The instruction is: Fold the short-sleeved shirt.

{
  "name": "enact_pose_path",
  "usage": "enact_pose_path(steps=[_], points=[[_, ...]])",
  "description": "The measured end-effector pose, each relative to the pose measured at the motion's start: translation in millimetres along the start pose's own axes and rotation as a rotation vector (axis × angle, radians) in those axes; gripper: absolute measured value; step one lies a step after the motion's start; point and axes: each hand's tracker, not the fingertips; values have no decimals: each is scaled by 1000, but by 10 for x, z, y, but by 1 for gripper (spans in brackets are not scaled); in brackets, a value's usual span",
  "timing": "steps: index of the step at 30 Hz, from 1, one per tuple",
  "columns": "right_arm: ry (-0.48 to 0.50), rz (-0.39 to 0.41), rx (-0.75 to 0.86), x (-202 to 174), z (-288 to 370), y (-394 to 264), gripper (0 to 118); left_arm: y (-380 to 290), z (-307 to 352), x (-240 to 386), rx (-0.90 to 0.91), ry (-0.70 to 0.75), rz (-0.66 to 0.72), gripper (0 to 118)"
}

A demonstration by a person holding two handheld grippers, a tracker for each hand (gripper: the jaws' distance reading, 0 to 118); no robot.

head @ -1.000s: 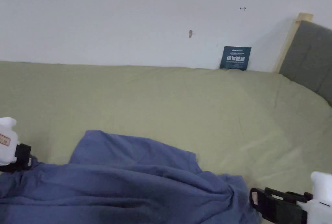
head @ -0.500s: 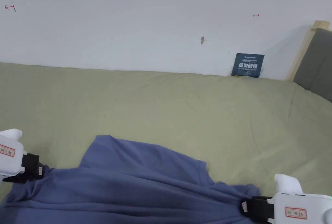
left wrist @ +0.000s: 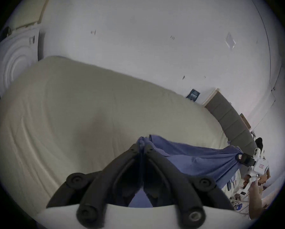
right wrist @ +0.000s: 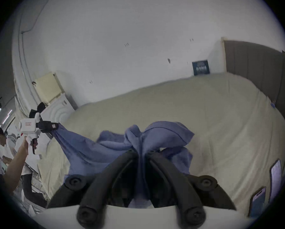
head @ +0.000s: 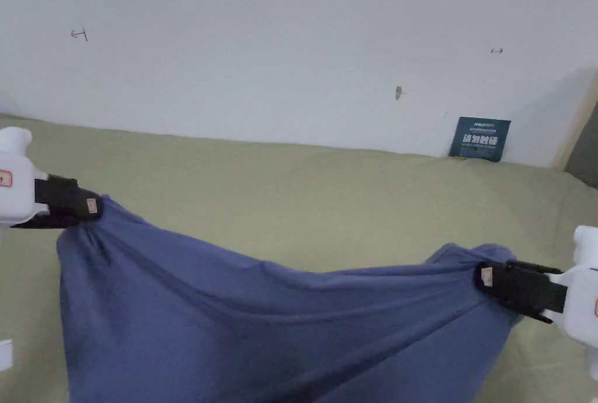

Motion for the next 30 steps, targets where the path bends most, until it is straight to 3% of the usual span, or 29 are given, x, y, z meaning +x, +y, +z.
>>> enact_pose_path(steps=[7,14,18,30], points=[[7,46,112,-248,116,812,8,535,458,139,122,-42,7,2],[-19,163,210,-469,178,1619,8,1044,824,318,286,19,-20,2],[-48,217,248,-611,218,1992,8,1288,925,360,314,-19,7,2],[-48,194,374,-766,157,2703,8,1669,1051,572,398,25,-36,2]])
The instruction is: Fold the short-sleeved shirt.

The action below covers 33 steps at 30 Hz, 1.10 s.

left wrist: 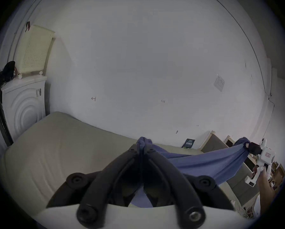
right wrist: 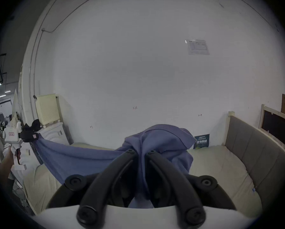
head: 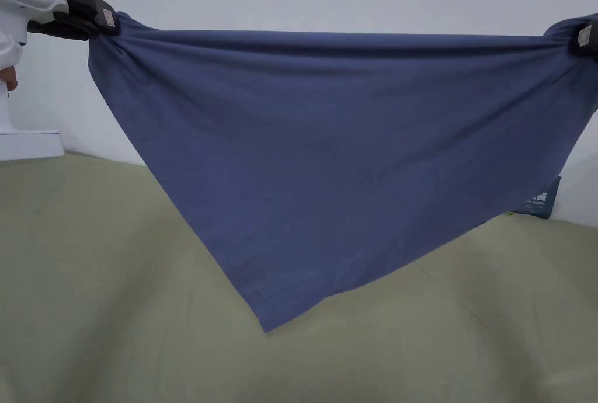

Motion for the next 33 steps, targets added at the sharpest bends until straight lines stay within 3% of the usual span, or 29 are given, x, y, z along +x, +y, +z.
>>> enact_pose_path(steps=[17,33], points=[[-2,-35,-25,300,-380,-397,8,-281,-328,-48,-32,23,-29,2],[80,-92,-165,579,289,-1500,8,-1297,154,-453,-158,-79,-16,2]])
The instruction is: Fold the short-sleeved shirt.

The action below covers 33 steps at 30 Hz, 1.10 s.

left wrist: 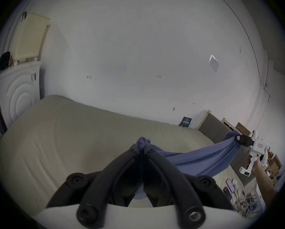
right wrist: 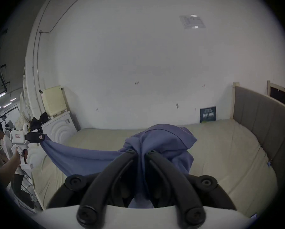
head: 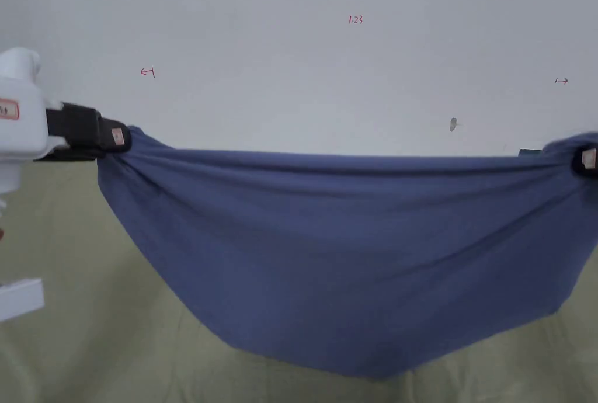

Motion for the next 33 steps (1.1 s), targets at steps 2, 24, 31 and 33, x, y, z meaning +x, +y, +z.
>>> enact_pose_path(steps=[2,24,31,33], points=[[6,-12,-16,-6,125,-215,8,-197,44,-59,-33,-16,25,2],[-66,-163,-399,55,883,-2034,8,-2225,686,-374,-380,13,186,2],[-123,-200,-492,45,1098,-2374,8,-2657,831,-372,-465,53,250,2],[-147,-214,-514,42,1160,-2452,8,-2764,892,-362,-481,55,260,2]])
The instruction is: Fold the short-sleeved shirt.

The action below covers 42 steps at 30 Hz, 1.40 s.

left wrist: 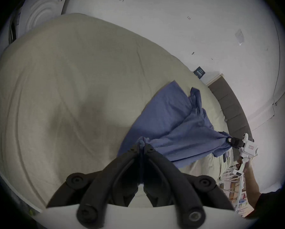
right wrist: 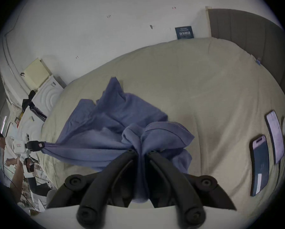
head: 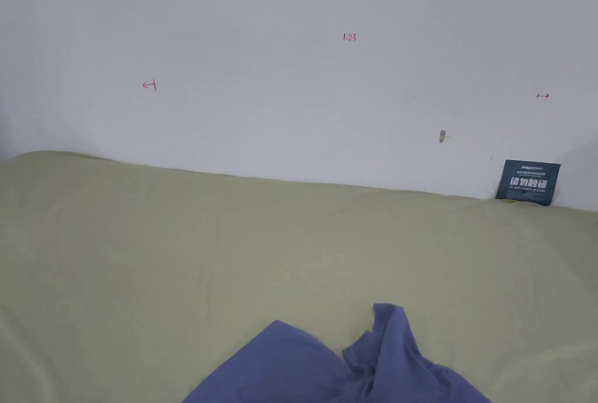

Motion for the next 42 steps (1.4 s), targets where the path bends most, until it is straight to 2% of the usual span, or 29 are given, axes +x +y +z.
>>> enact_pose_path(steps=[2,3,4,5,6,7,8,9,11,14,15,18,20,23,24,25,26,27,28,30,35,38,40,41,42], points=[[-3,-9,-4,6,25,-68,8,-107,25,-13,-2,-32,11,2],[-6,-11,4,-6,61,-94,14,-162,59,-2,6,-46,16,4],[0,-13,19,-35,111,-117,33,-208,132,67,56,-44,9,6],[-7,12,59,-67,168,-116,63,-229,208,139,111,-49,-13,11],[-13,35,108,-123,242,-125,78,-218,303,234,172,-81,-30,37],[28,38,187,-176,361,-100,78,-186,409,331,256,-101,-36,74],[53,25,231,-232,459,-67,78,-140,478,415,307,-138,-46,107],[47,29,282,-334,569,-7,78,-74,546,520,341,-186,-35,118],[31,56,376,-576,792,100,78,9,662,714,438,-306,-40,118],[-27,190,503,-968,1085,192,78,102,813,1143,495,-236,-162,118],[-59,243,539,-1155,1175,177,78,118,910,1306,537,-172,-228,118],[-99,305,597,-1601,1332,-11,78,-45,897,1705,569,6,-381,118],[-159,311,616,-1767,1322,-220,78,-227,832,1885,591,158,-426,118],[-205,294,587,-1927,1242,-613,77,-680,662,2085,543,240,-422,117],[-229,295,537,-1937,1166,-745,75,-856,603,2102,540,232,-416,101],[-253,297,481,-1960,1117,-857,65,-1009,539,2102,529,226,-419,70],[-251,312,447,-1962,1055,-978,33,-1176,473,2120,493,232,-425,22],[-241,317,370,-1981,985,-1124,0,-1350,411,2131,468,267,-425,0],[-235,298,402,-1964,980,-1197,0,-1462,397,2105,472,280,-418,0],[-184,270,344,-1962,910,-1363,0,-1611,331,1995,393,210,-373,0],[-134,272,312,-1969,864,-1406,0,-1709,381,1756,335,222,-332,0],[-109,254,316,-1924,846,-1284,1,-1423,531,1373,355,301,-209,0],[-112,252,326,-1897,831,-1170,0,-1147,590,1035,322,290,-110,0],[-110,248,328,-1874,816,-1125,0,-1018,582,869,286,285,-61,5],[-107,246,332,-1853,799,-1088,1,-929,573,732,271,281,-21,33]])
